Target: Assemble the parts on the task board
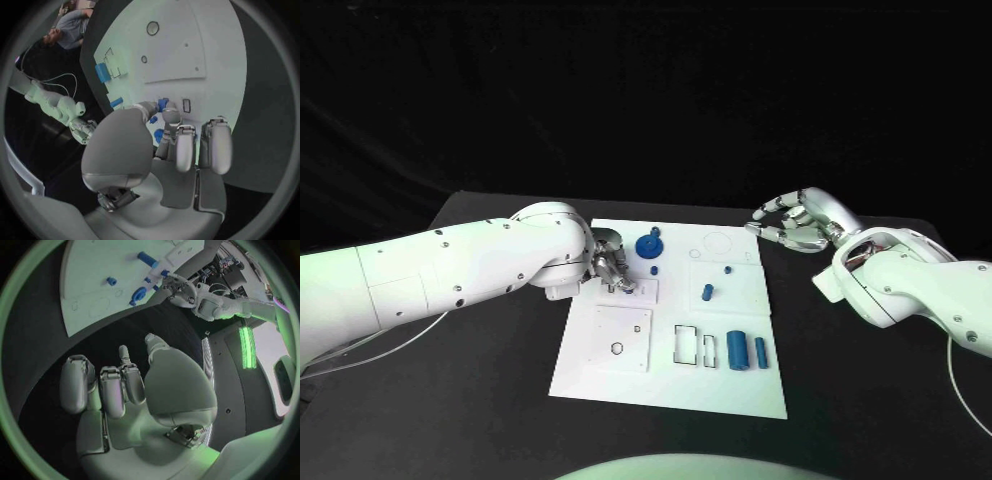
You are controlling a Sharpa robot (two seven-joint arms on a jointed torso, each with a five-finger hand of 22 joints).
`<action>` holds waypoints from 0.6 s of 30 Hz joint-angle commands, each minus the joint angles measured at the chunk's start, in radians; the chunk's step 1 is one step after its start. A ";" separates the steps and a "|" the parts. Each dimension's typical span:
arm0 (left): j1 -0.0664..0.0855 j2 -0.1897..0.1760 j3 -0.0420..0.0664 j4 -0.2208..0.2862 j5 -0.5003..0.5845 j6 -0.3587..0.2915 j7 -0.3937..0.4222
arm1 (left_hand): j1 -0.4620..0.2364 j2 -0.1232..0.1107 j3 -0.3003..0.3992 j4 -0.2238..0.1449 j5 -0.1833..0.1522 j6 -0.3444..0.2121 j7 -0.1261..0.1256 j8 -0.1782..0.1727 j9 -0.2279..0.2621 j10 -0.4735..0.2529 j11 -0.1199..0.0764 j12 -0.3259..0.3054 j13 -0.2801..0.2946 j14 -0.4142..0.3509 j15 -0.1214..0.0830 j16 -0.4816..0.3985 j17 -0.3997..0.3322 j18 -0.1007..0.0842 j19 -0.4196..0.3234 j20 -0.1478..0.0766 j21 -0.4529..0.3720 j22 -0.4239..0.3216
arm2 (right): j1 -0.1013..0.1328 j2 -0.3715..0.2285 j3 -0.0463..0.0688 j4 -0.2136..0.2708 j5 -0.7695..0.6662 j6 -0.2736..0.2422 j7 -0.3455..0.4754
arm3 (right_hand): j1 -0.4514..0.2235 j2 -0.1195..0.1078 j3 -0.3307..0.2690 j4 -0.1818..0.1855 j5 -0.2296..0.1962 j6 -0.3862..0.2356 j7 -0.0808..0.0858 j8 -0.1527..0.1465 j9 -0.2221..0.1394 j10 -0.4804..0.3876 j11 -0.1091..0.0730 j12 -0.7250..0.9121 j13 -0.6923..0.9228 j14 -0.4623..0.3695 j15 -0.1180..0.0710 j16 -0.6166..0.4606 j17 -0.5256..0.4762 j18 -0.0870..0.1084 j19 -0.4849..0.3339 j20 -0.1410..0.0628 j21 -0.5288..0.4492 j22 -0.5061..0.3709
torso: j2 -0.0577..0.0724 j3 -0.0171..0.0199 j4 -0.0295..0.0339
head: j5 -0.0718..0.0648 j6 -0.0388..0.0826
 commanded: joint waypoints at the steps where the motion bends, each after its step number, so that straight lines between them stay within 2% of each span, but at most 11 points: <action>1: -0.001 0.004 0.001 0.006 0.026 -0.027 0.017 | -0.030 -0.026 0.195 -0.156 0.010 -0.011 0.003 0.011 0.010 0.000 0.005 -0.001 -0.001 0.091 0.006 0.004 0.216 -0.010 0.008 0.002 0.005 0.035 | -0.001 0.001 0.000 0.000 -0.009 0.017 0.001 | -0.003 -0.001 -0.004 -0.003 0.004 -0.006 0.002 0.005 0.001 -0.005 -0.001 -0.003 0.116 0.072 -0.005 -0.006 0.122 0.012 -0.006 0.000 -0.003 0.081 | 0.000 0.0004 -0.0003 | 0.002 0.000; 7: -0.001 0.003 0.001 0.006 0.033 -0.032 0.018 | -0.066 -0.038 0.267 -0.197 0.023 -0.010 0.006 0.015 0.018 0.006 0.005 0.006 0.005 0.091 0.007 0.005 0.217 -0.011 0.009 0.003 0.006 0.038 | -0.001 0.001 0.000 -0.001 -0.009 0.018 0.001 | 0.000 0.000 -0.004 -0.003 0.006 -0.006 0.001 0.009 0.001 -0.004 -0.002 -0.003 0.116 0.072 -0.006 -0.007 0.120 0.013 -0.007 0.000 -0.006 0.080 | 0.000 0.0003 -0.0004 | 0.001 0.001; 18: 0.000 0.001 0.002 0.001 0.054 -0.034 0.020 | -0.080 -0.042 0.301 -0.227 0.029 -0.002 0.005 0.016 0.021 0.017 0.005 0.017 0.017 0.092 0.006 0.006 0.219 -0.012 0.010 0.004 0.008 0.041 | -0.002 0.001 0.000 -0.002 -0.009 0.019 0.001 | 0.000 0.000 -0.004 -0.003 0.006 -0.006 0.001 0.009 0.001 -0.004 -0.002 -0.003 0.116 0.072 -0.006 -0.007 0.120 0.013 -0.007 0.000 -0.006 0.080 | 0.000 0.0005 -0.0002 | 0.000 0.001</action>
